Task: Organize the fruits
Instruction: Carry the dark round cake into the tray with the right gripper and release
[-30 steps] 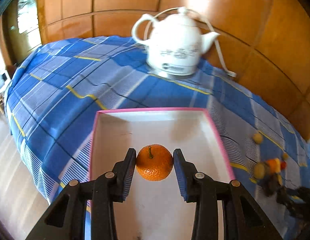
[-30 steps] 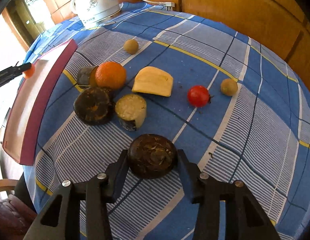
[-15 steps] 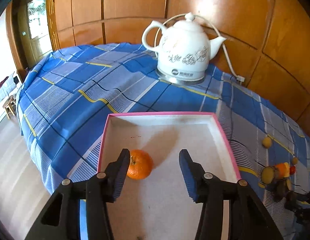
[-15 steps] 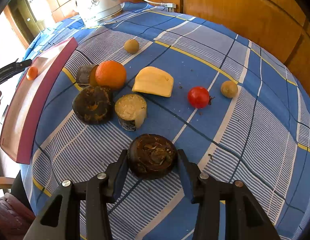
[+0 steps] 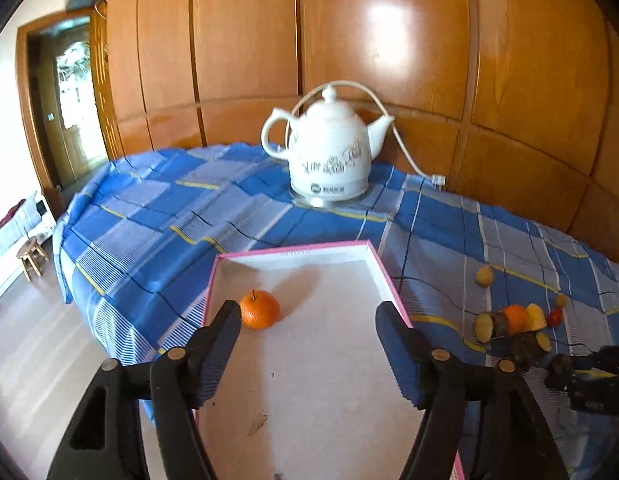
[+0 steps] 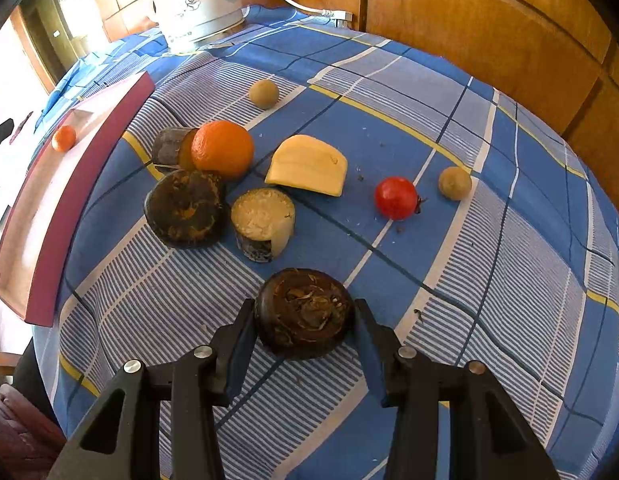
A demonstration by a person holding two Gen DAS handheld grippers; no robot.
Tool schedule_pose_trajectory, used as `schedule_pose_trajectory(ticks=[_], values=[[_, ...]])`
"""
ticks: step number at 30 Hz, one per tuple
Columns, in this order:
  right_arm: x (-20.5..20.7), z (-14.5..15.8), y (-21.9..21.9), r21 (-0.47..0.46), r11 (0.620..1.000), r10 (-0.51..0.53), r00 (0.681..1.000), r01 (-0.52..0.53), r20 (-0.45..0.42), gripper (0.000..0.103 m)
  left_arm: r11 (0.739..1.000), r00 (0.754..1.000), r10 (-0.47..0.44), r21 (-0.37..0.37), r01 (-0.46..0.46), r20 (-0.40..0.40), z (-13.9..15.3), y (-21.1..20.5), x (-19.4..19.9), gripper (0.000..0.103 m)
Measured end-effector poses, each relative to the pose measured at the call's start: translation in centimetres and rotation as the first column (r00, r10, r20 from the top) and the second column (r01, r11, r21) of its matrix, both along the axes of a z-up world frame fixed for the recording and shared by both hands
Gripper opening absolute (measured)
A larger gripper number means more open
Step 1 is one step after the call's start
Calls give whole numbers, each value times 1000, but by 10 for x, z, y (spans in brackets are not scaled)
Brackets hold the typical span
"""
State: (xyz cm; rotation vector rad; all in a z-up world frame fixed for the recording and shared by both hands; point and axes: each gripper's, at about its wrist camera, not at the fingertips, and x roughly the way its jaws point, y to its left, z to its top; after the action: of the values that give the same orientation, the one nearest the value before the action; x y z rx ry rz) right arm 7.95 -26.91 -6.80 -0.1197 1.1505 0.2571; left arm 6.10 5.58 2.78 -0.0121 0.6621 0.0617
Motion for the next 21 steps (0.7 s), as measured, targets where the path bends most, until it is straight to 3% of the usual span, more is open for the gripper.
schedule_pose_trajectory(ticks=[12,16,21], values=[[-4,6,-1,-28,1000,-13,1000,13,-3,47,999,997,41,26,-43,69,18,7,-21,82],[-11,23,-5,5,999,-38,999,38,27,47,999,997,41,13,-42,58,16,10,-23,82],[-19,49,17,46,999,11,997,-15,80,47,1000,999,22,2,-22,47,12,7,-25,82]])
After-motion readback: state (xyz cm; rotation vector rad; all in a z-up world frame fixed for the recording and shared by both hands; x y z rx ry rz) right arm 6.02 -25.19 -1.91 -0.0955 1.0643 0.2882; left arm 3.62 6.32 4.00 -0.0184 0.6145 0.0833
